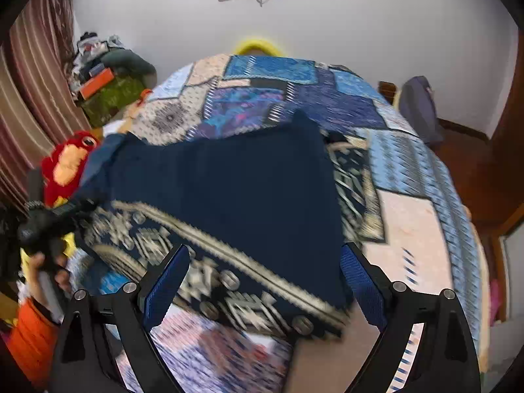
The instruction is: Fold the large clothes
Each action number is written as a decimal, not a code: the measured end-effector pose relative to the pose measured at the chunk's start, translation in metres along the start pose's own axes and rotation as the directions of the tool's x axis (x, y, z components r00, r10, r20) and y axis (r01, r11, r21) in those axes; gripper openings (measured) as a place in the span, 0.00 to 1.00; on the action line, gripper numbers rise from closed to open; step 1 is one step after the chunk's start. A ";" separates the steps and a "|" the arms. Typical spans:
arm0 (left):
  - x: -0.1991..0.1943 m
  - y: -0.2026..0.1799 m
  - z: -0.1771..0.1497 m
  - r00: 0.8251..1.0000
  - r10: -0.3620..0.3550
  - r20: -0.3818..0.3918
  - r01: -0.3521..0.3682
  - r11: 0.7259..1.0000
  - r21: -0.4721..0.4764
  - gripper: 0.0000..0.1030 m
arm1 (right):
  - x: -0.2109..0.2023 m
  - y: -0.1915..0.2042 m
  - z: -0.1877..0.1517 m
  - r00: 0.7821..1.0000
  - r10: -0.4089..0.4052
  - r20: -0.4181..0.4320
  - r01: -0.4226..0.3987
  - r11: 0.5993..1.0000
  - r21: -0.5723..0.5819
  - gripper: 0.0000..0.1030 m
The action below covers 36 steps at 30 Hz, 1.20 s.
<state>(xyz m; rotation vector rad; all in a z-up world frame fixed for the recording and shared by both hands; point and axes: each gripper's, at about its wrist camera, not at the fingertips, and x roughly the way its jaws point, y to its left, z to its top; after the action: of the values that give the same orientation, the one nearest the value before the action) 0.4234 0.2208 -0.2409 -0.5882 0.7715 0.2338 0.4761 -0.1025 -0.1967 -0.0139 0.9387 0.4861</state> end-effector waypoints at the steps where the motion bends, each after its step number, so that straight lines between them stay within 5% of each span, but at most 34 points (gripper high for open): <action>1: -0.007 0.003 0.001 1.000 0.003 0.020 -0.003 1.000 0.013 0.17 | 0.003 0.005 0.004 1.000 0.009 -0.004 -0.009 1.000 0.003 0.89; 7: -0.049 0.013 0.018 0.993 -0.042 0.107 0.041 0.999 0.004 0.09 | 0.032 0.047 0.017 0.998 0.043 -0.038 -0.044 0.999 -0.019 0.89; 12: -0.089 0.004 0.027 0.976 0.003 0.218 -0.009 1.000 0.027 0.07 | 0.057 0.082 0.012 0.993 0.085 -0.087 -0.086 0.996 -0.008 0.89; 16: -0.099 0.003 0.034 0.975 0.011 0.221 -0.020 0.999 0.038 0.07 | 0.076 0.104 -0.002 0.986 0.105 -0.129 -0.106 0.994 -0.002 0.90; 22: -0.095 -0.028 0.033 0.978 0.011 0.208 -0.036 0.992 0.120 0.07 | 0.088 0.126 -0.015 0.986 0.014 -0.167 -0.041 0.987 -0.158 0.93; 25: -0.105 -0.060 0.033 0.972 -0.021 0.236 -0.025 0.982 0.190 0.07 | 0.075 0.111 -0.012 0.971 0.089 -0.220 -0.119 0.985 -0.126 0.93; 31: -0.111 -0.149 0.017 0.967 -0.111 0.231 0.010 0.918 0.396 0.07 | 0.017 0.036 -0.011 0.977 0.163 -0.138 -0.154 0.985 0.074 0.93; 36: -0.104 -0.223 -0.023 0.967 -0.198 0.163 0.067 0.809 0.584 0.07 | -0.038 -0.035 -0.022 0.999 0.003 -0.053 0.004 0.993 0.119 0.93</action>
<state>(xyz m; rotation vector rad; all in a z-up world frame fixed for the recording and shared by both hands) 0.4276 0.0270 -0.0878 -0.0329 0.5434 -0.0735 0.4550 -0.1538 -0.1874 0.0816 1.0182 0.4303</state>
